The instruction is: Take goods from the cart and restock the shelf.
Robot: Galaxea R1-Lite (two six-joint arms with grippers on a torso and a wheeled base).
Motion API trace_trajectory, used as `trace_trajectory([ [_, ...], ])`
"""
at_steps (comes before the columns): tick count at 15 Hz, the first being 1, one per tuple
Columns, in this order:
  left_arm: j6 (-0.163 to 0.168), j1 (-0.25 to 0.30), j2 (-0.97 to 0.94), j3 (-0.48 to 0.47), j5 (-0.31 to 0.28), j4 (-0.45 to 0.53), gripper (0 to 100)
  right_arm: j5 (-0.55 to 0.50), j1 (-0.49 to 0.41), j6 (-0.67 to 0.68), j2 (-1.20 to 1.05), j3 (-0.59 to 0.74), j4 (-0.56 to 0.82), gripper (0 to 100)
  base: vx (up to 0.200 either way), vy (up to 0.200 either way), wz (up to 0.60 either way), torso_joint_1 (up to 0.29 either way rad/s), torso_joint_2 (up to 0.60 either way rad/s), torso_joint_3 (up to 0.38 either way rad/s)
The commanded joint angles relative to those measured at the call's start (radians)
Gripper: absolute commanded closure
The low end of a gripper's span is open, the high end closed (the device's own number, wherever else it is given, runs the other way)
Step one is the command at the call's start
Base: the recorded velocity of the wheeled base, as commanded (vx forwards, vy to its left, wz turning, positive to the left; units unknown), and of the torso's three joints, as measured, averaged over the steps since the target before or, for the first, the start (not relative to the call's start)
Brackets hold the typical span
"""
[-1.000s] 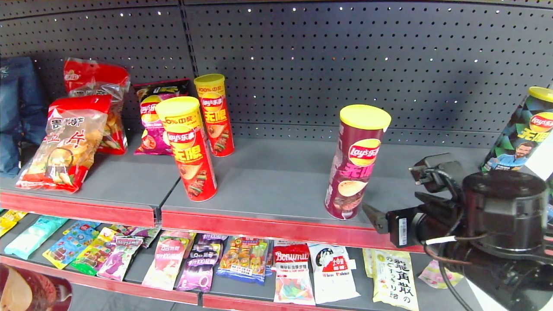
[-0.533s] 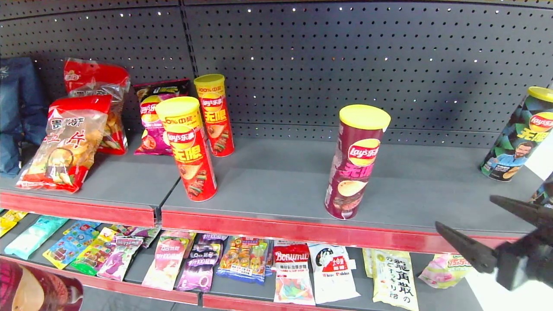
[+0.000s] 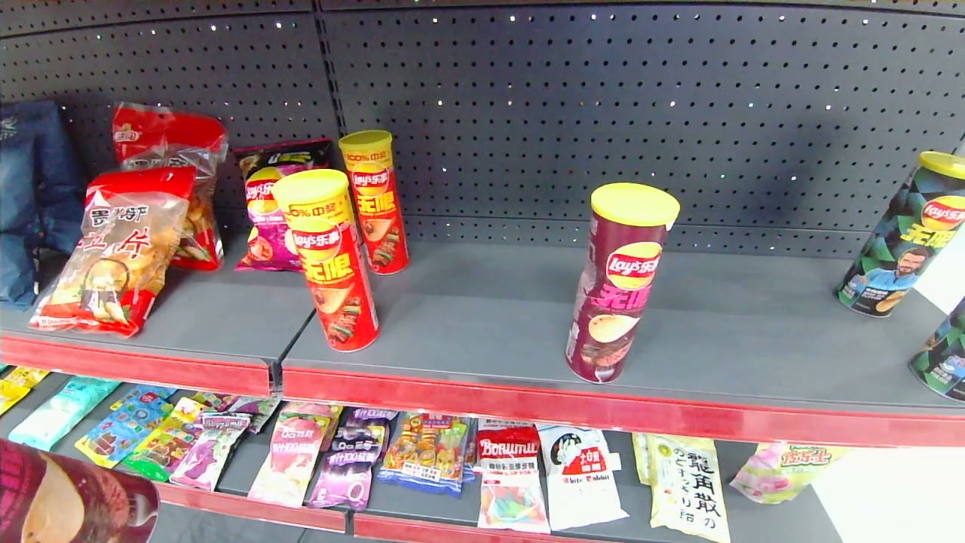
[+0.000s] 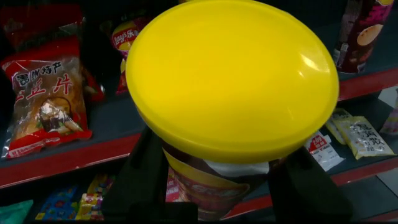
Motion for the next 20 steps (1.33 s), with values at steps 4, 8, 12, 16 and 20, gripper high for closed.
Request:
trace_trajectory([
  [4, 0.000, 0.000, 0.007, -0.019, -0.015, -0.002, 100, 0.172, 0.034, 0.000, -0.234, 0.047, 0.067, 0, 0.000, 0.000, 0.00, 0.000, 0.00, 0.000],
  [8, -0.002, 0.000, 0.004, -0.025, -0.014, -0.001, 100, 0.042, 0.083, -0.018, -0.300, 0.133, 0.036, 0, 0.000, 0.000, 0.00, 0.000, 0.00, 0.000],
  [12, -0.002, 0.000, 0.007, -0.014, -0.014, 0.001, 100, 0.255, 0.109, 0.006, -0.298, 0.253, -0.110, 0, 0.000, 0.000, 0.00, 0.000, 0.00, 0.000],
  [16, -0.002, 0.000, 0.023, -0.013, -0.008, 0.002, 100, 0.255, 0.023, 0.034, -0.217, 0.369, -0.237, 0, 0.000, 0.000, 0.00, 0.000, 0.00, 0.000],
  [20, 0.009, 0.000, 0.026, -0.008, -0.006, 0.001, 100, 0.303, 0.026, 0.043, -0.298, 0.428, -0.318, 0, 0.000, 0.000, 0.00, 0.000, 0.00, 0.000],
])
